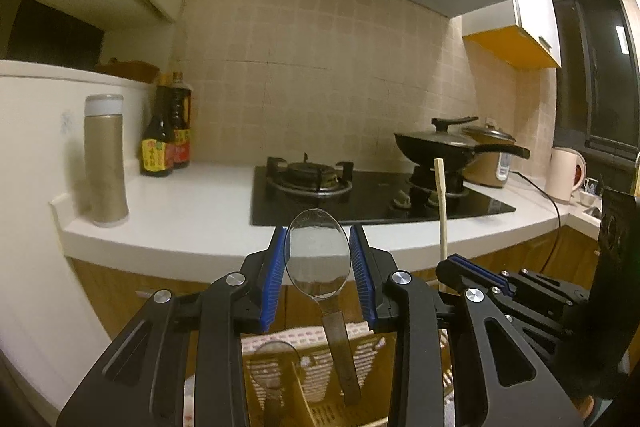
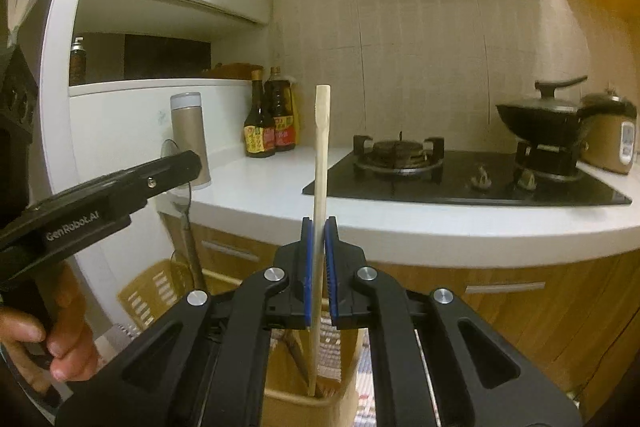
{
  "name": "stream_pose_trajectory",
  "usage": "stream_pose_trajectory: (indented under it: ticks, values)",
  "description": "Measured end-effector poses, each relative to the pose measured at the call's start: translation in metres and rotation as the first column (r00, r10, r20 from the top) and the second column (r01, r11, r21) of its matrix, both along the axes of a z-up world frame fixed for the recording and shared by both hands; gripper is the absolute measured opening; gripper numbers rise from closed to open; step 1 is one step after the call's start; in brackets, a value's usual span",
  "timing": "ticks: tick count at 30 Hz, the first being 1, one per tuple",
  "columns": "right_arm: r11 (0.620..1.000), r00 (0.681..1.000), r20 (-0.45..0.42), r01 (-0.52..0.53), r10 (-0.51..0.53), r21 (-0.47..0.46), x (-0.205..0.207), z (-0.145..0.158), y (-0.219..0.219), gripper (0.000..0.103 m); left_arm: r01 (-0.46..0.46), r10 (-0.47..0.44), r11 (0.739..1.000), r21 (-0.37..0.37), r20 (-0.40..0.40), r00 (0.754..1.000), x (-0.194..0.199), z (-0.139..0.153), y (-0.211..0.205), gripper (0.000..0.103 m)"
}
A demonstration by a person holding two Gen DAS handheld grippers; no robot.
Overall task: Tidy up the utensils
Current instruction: 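Carry the spoon and chopstick over the caddy and release both into it, then grasp a pair of wooden chopsticks with the left tool while the right tool reaches the black ladle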
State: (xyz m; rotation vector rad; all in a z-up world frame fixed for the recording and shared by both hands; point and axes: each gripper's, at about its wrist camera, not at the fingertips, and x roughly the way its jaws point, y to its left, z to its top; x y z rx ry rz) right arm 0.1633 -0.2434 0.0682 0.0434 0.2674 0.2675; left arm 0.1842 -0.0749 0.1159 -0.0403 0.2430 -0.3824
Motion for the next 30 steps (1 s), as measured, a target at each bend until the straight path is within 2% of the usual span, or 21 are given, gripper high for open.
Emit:
stream_pose_trajectory:
  ticks: [3, 4, 7, 8, 9, 10, 11, 15, 20, 23, 24, 26, 30]
  values:
    - [0.999, 0.998, -0.037, -0.041, 0.041, 0.012, -0.008, -0.002, -0.005, 0.006, 0.029, -0.029, 1.000, -0.002, -0.010, 1.000, -0.004, -0.003, -0.001, 0.033]
    - [0.998, 0.997, -0.057, -0.054, 0.055, 0.019, -0.011, -0.002, -0.007, 0.008, 0.040, -0.040, 0.999, -0.006, -0.017, 0.999, -0.005, -0.003, -0.001, 0.037]
    - [0.998, 0.994, -0.089, -0.063, 0.065, 0.017, -0.021, -0.002, -0.013, 0.018, 0.045, -0.045, 0.999, -0.011, -0.025, 0.999, -0.011, -0.002, 0.001, 0.039]
    - [0.998, 0.993, -0.098, -0.066, 0.068, 0.022, -0.024, -0.002, -0.015, 0.028, 0.054, -0.055, 0.998, -0.017, -0.034, 0.998, -0.013, -0.001, 0.003, 0.040]
    - [0.997, 0.991, -0.113, -0.072, 0.075, 0.032, -0.028, -0.002, -0.018, 0.045, 0.060, -0.061, 0.998, -0.023, -0.041, 0.997, -0.016, 0.000, 0.004, 0.043]
    - [0.996, 0.989, -0.123, -0.077, 0.082, 0.042, -0.033, -0.001, -0.021, 0.054, 0.066, -0.067, 0.997, -0.031, -0.049, 0.996, -0.020, 0.002, 0.006, 0.044]
    - [0.996, 0.988, -0.129, -0.081, 0.086, 0.042, -0.037, -0.001, -0.022, 0.058, 0.073, -0.075, 0.997, -0.036, -0.060, 0.995, -0.024, 0.003, 0.009, 0.045]
    - [0.995, 0.971, -0.217, -0.099, 0.104, 0.035, -0.053, 0.001, -0.025, 0.057, 0.079, -0.084, 0.996, -0.045, -0.107, 0.991, -0.040, 0.007, 0.016, 0.045]
    - [0.992, 0.929, -0.349, -0.127, 0.122, 0.009, -0.066, 0.000, -0.019, 0.057, 0.085, -0.097, 0.995, -0.060, -0.230, 0.968, -0.057, 0.003, 0.028, 0.045]
    - [0.987, 0.867, -0.476, -0.157, 0.145, 0.015, -0.066, -0.012, -0.012, 0.057, 0.089, -0.107, 0.994, -0.070, -0.325, 0.940, -0.061, -0.008, 0.035, 0.045]
    - [0.986, 0.836, -0.529, -0.164, 0.146, 0.013, -0.065, -0.020, -0.008, 0.057, 0.092, -0.112, 0.993, -0.072, -0.353, 0.929, -0.062, -0.013, 0.036, 0.045]
    - [0.982, 0.777, -0.609, -0.187, 0.156, 0.012, -0.065, -0.036, -0.002, 0.057, 0.106, -0.128, 0.992, -0.074, -0.438, 0.890, -0.062, -0.029, 0.038, 0.045]
    - [0.968, 0.643, -0.744, -0.250, 0.182, 0.020, -0.073, -0.076, 0.014, 0.043, 0.151, -0.169, 0.985, -0.080, -0.572, 0.802, -0.066, -0.069, 0.037, 0.042]
